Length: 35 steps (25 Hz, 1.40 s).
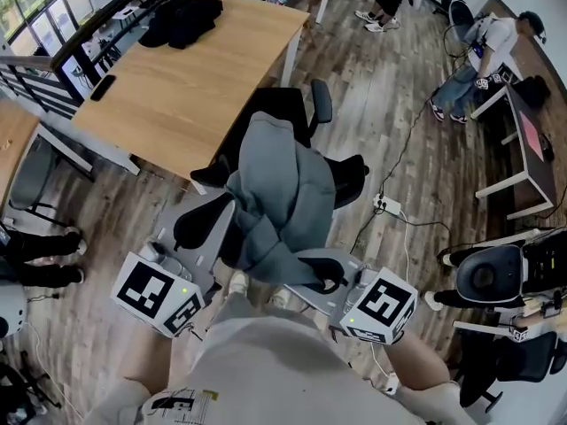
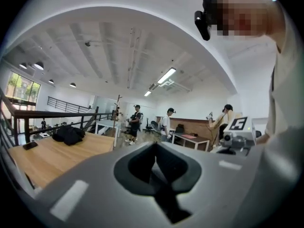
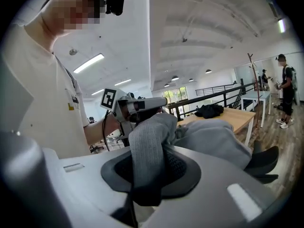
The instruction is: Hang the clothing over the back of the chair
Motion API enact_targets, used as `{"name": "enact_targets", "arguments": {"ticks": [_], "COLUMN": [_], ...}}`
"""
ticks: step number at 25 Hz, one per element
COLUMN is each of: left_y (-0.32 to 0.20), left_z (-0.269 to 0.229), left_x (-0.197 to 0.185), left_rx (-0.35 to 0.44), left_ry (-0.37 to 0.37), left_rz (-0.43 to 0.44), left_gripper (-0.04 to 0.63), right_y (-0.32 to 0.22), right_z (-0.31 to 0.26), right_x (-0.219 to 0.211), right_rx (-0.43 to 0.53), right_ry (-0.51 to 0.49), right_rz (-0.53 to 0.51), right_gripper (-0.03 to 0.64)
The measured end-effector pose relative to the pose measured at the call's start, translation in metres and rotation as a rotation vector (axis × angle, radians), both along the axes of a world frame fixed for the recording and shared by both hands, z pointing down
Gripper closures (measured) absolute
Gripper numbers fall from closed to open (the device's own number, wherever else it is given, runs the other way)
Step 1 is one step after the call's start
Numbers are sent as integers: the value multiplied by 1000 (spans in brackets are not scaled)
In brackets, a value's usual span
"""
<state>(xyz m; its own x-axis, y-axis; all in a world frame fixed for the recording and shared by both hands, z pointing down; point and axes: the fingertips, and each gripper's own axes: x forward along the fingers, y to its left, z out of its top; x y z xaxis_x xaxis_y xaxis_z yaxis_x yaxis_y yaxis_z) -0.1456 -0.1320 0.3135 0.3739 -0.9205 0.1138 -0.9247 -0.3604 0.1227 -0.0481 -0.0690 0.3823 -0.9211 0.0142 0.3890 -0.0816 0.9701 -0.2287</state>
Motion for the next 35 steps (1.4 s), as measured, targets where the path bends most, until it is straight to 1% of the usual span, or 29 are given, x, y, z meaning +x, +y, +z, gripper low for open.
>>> {"name": "enact_targets", "arguments": {"ticks": [2,4,7,10,12,17,20,23,27,32,35], "left_y": [4,9,13,13,15,17,16,13,8,3,-3], "left_z": [10,22,50,80,96,119,135,145,161,180,185], "left_x": [11,19,32,40,40,37,37,32,32,31,29], "left_rx": [-13,-32,-86,-142,-169,-201,-240,-244,-275,-305,-310], "left_ry": [-2,-32,-89,-124,-126,-100,-107,-109,-143,-120,-116], "left_rz": [33,53,82,83,70,46,42,43,57,52,49], "left_gripper": [592,592,592,592,592,592,592,592,592,592,592], "right_y": [2,5,4,-2,-2,-2,-5,-8,-17,-26,-32], "right_z": [10,22,42,58,69,87,100,110,122,140,147], "right_x": [-2,-4,-4,-2,-3,-4,-5,-9,-9,-9,-10], "right_rx": [-20,-33,-52,-78,-85,-97,-96,-98,-90,-101,-99], "right_ry": [8,21,43,59,76,96,116,129,145,170,189], "right_rz": [-3,-11,-15,-5,-3,-13,-15,-7,11,29,41], "right_gripper": [523,523,522,521,520,518,518,517,514,509,506]}}
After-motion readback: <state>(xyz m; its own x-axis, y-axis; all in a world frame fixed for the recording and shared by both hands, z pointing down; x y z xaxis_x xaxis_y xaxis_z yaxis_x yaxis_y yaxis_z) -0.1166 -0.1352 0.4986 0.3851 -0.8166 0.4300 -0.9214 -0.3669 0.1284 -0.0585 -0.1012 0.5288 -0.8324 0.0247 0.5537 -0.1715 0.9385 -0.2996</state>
